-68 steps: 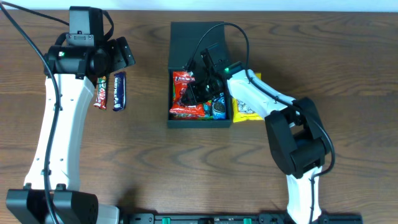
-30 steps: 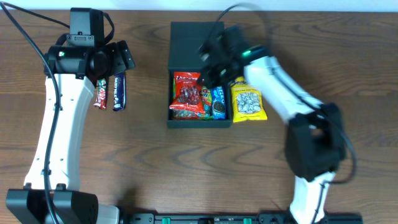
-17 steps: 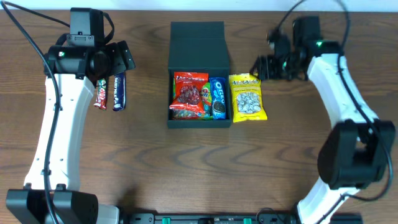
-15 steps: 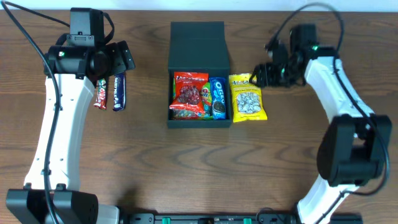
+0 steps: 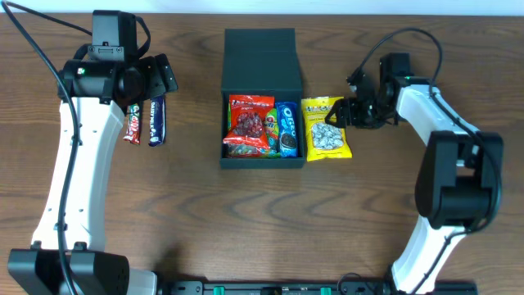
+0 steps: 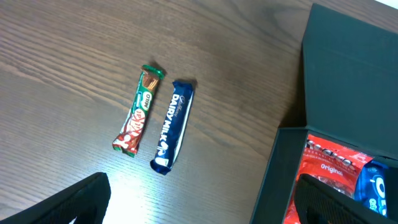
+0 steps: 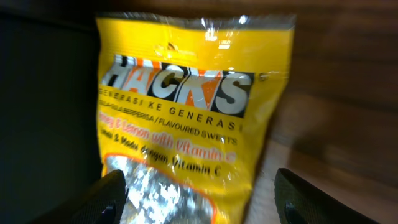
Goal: Pack container
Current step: 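Grasp the yellow Hacks bag with the right gripper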
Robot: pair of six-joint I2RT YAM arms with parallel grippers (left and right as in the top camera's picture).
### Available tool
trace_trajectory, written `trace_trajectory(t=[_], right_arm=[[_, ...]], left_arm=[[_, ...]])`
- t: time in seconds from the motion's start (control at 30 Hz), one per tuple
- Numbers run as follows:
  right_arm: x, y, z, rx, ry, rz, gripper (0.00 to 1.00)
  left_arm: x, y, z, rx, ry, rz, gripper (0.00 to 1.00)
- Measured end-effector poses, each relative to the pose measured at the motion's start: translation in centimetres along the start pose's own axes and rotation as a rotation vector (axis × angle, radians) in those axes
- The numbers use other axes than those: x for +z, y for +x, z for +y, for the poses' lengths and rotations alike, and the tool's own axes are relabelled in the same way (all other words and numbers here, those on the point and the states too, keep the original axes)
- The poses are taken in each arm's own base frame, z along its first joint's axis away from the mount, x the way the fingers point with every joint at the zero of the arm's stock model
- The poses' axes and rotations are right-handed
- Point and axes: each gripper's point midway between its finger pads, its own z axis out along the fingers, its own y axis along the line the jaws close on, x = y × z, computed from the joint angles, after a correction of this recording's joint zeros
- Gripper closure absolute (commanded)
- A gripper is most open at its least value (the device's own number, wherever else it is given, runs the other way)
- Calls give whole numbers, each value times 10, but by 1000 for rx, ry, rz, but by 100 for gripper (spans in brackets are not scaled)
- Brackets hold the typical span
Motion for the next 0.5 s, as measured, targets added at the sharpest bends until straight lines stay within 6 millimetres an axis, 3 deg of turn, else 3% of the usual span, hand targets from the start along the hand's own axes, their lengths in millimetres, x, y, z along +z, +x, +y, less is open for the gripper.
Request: trace_trajectory(t=[0.27, 0.37, 0.5], right_arm=[[8, 1, 4, 0, -51, 6, 44], [9, 0, 6, -7, -54, 4, 58], [15, -1, 11, -24, -64, 3, 94]], left_arm=[[0, 0, 0, 0, 0, 0, 5], [0, 0, 0, 0, 0, 0, 5], [0, 0, 0, 0, 0, 0, 5]])
